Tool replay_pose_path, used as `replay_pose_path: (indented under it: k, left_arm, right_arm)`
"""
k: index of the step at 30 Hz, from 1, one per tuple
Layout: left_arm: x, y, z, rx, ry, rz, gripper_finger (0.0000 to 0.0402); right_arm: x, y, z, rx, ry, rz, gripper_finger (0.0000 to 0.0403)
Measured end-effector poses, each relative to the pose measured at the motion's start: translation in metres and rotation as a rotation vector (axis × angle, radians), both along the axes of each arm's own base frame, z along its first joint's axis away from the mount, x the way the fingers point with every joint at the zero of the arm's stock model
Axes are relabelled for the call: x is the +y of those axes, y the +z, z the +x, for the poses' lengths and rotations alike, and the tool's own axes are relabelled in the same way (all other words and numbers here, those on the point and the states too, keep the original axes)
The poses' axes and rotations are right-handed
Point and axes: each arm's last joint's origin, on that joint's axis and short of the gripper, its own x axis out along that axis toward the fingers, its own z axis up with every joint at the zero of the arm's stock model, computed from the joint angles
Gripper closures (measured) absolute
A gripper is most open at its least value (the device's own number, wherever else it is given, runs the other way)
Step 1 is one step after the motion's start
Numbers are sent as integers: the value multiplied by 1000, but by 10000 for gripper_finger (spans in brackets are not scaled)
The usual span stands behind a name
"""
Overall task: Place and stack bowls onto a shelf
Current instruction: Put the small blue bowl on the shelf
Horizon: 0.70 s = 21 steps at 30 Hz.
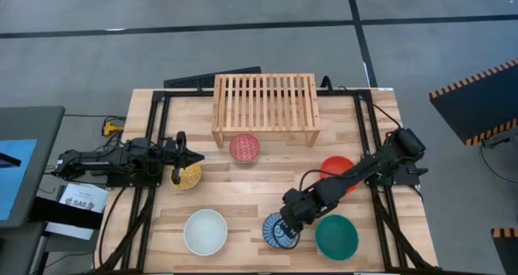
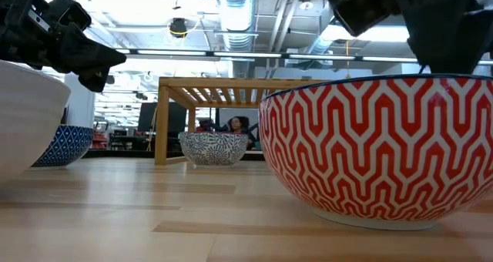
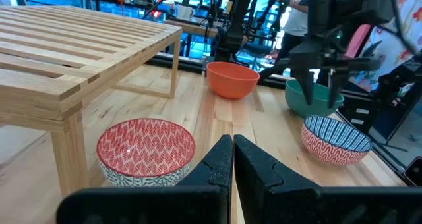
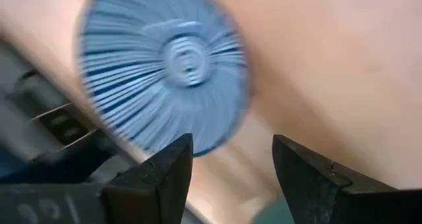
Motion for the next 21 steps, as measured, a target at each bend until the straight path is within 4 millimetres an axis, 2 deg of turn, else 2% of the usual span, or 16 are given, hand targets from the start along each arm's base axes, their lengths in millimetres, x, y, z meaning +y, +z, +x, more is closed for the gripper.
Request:
replay_pose_path:
  k: [7,12,15,21]
  left_arm:
    - [0,0,0,0,0,0,401]
    - [0,0,0,0,-1,0,401]
    - [0,0,0,1,0,0,401]
    - [0,-1,1,14,-2,0,401]
  right_arm:
    - [1,2,6,-77,-68,-28,171]
    - [6,-19,7,-24,-45,-38,171]
    - [12,-31,16,-49,-28,9,171]
    - [13,-40,16,-4,-19,1,186]
